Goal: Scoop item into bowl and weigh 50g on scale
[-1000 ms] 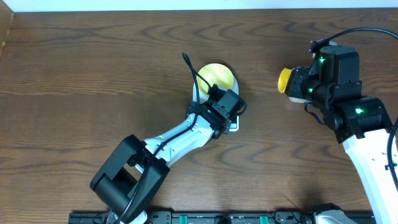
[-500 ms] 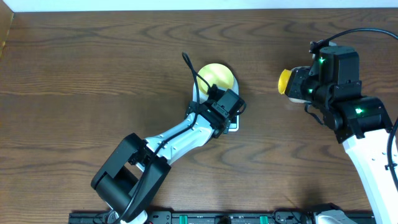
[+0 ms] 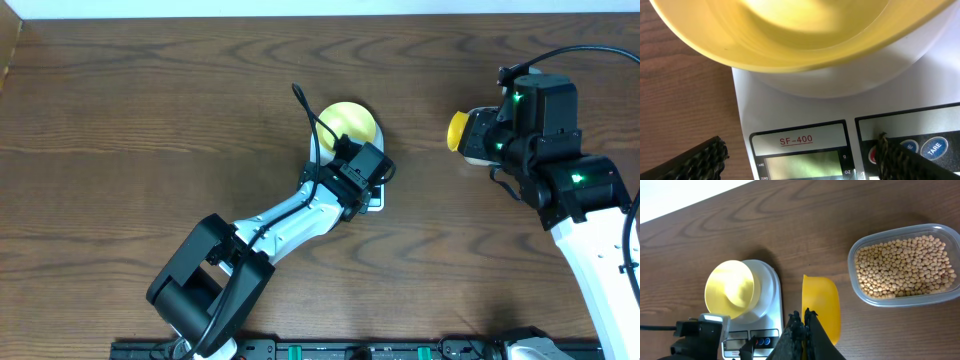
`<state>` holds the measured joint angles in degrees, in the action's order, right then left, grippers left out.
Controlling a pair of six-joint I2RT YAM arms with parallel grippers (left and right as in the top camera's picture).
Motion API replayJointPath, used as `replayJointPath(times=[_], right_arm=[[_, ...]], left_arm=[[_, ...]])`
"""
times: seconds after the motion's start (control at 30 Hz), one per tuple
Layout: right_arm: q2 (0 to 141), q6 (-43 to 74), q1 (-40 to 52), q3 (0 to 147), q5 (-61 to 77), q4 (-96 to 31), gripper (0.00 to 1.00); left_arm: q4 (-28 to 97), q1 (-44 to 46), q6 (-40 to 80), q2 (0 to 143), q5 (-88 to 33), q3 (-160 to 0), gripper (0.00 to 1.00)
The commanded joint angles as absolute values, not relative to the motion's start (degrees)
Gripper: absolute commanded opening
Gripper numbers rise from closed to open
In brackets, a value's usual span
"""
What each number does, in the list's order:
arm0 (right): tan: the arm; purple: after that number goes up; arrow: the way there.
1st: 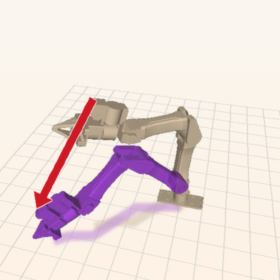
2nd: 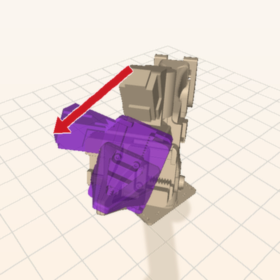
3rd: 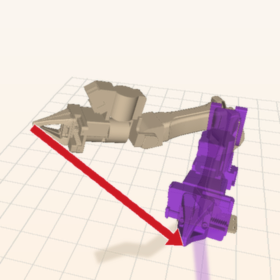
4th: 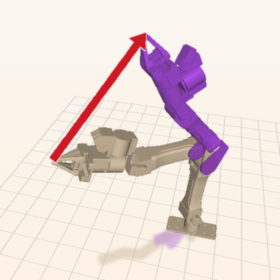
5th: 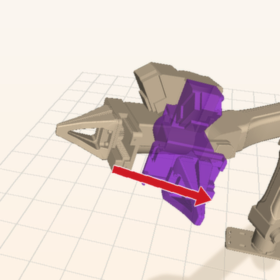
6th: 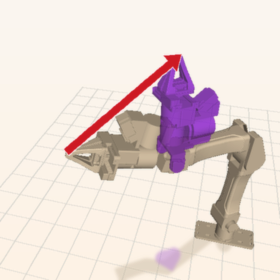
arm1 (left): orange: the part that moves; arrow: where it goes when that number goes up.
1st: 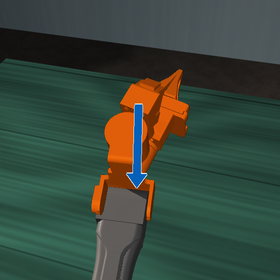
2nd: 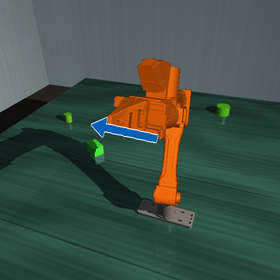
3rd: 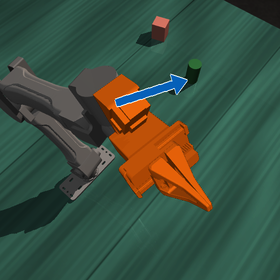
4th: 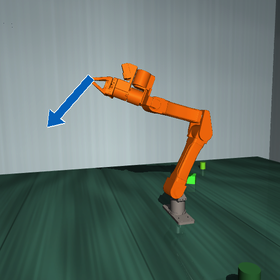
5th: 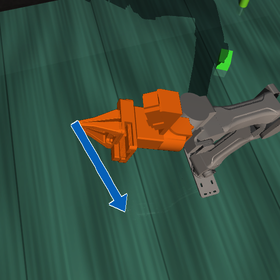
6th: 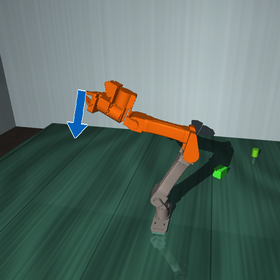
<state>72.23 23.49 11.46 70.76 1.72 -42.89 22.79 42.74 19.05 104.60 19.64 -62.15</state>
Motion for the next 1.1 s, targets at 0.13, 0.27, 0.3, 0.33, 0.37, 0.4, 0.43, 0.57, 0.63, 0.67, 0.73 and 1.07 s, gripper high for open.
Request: replayJointPath(times=[0.13, 0.27, 0.3, 0.33, 0.37, 0.4, 0.43, 0.57, 0.63, 0.67, 0.73, 1.07], right_arm=[[71.1, 23.9, 11.1, 72.0, 1.8, -43.1, 0.01], [71.1, 23.9, 11.1, 72.0, 1.8, -43.3, 0.01], [71.1, 23.9, 11.1, 72.0, 1.8, -43.3, 0.01], [71.1, 23.9, 11.1, 72.0, 1.8, -43.4, 0.01], [71.1, 23.9, 11.1, 72.0, 1.8, -43.4, 0.01], [71.1, 23.9, 11.1, 72.0, 1.8, -43.5, 0.01], [71.1, 23.9, 11.1, 72.0, 1.8, -43.6, 0.01], [71.1, 23.9, 11.1, 72.0, 1.8, -43.8, 0.01], [71.1, 23.9, 11.1, 72.0, 1.8, -43.8, 0.01], [71.1, 23.9, 11.1, 72.0, 1.8, -43.8, 0.01], [71.1, 23.9, 11.1, 72.0, 1.8, -43.8, 0.01], [71.1, 23.9, 11.1, 72.0, 1.8, -44.2, 0.01]], left_arm=[[22.8, 42.4, 18.3, 105.6, 20.7, -62.0, 0.97], [22.8, 42.4, 18.3, 105.6, 20.7, -62.0, 0.97], [22.8, 42.4, 18.3, 105.6, 20.7, -62.0, 0.96], [22.9, 42.4, 18.3, 105.6, 20.7, -62.0, 0.96], [22.9, 42.4, 18.3, 105.6, 20.7, -62.0, 0.97], [22.9, 42.4, 18.3, 105.6, 20.7, -62.0, 0.96], [22.9, 42.4, 18.3, 105.6, 20.7, -62.0, 0.96], [23.1, 42.4, 18.3, 105.6, 20.7, -62.0, 0.96], [23.3, 42.4, 18.3, 105.6, 20.7, -62.0, 0.97], [23.3, 42.4, 18.3, 105.6, 20.7, -62.0, 0.97], [23.3, 42.4, 18.3, 105.6, 20.7, -62.0, 0.97], [23.5, 42.4, 18.3, 105.6, 20.7, -62.0, 0.96]])
